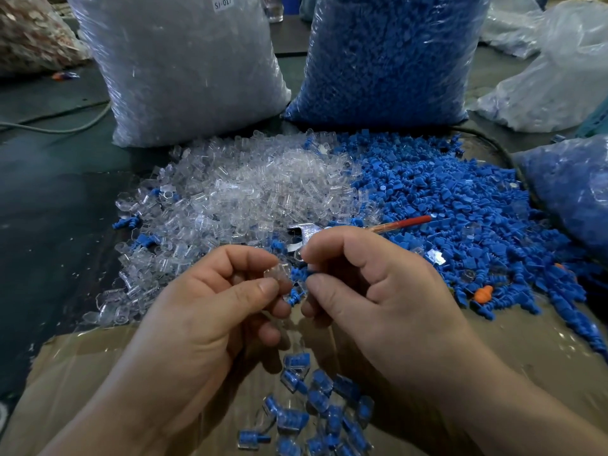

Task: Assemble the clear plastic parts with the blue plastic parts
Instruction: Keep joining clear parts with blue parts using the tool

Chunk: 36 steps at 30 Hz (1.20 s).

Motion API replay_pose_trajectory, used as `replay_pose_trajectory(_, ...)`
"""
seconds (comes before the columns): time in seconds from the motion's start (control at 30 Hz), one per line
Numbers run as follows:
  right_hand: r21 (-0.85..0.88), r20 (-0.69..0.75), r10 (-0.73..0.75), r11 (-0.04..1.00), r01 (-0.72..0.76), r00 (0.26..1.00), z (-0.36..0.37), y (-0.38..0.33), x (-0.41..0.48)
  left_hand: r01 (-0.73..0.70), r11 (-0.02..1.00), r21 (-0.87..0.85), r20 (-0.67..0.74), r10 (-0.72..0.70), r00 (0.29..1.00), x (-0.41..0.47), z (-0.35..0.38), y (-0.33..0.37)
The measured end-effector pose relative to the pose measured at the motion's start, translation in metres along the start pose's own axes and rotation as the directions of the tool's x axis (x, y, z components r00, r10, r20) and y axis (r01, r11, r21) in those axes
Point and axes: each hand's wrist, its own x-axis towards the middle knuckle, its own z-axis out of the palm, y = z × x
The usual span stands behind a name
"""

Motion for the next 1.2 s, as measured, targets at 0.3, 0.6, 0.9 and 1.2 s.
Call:
replay_pose_trajectory(0.3,-0.229,-0.044,-0.215,0.953,0.200,0.976,0.001,-0.003,0.000,0.045,0.999,-0.002,0.061,-0.044,0.997,-0.004,0.001,0.003)
replay_pose_trajectory(0.6,-0.418,0.104,-0.289,0.856,0.305,0.952,0.001,-0.011,-0.002,0.043,0.999,0.031,0.037,-0.044,0.998,-0.004,0.004,-0.001)
replay_pose_trajectory(0.9,-0.483,0.094,-0.339,0.807,0.341,0.936,0.000,-0.012,-0.003,-0.094,0.960,0.262,-0.008,0.100,0.995,-0.010,0.008,0.000)
replay_pose_trajectory(1.2,-0.477,0.176,-0.275,0.816,0.326,0.945,0.002,-0.012,-0.003,-0.181,0.921,0.346,-0.045,0.209,0.977,-0.009,0.010,-0.009)
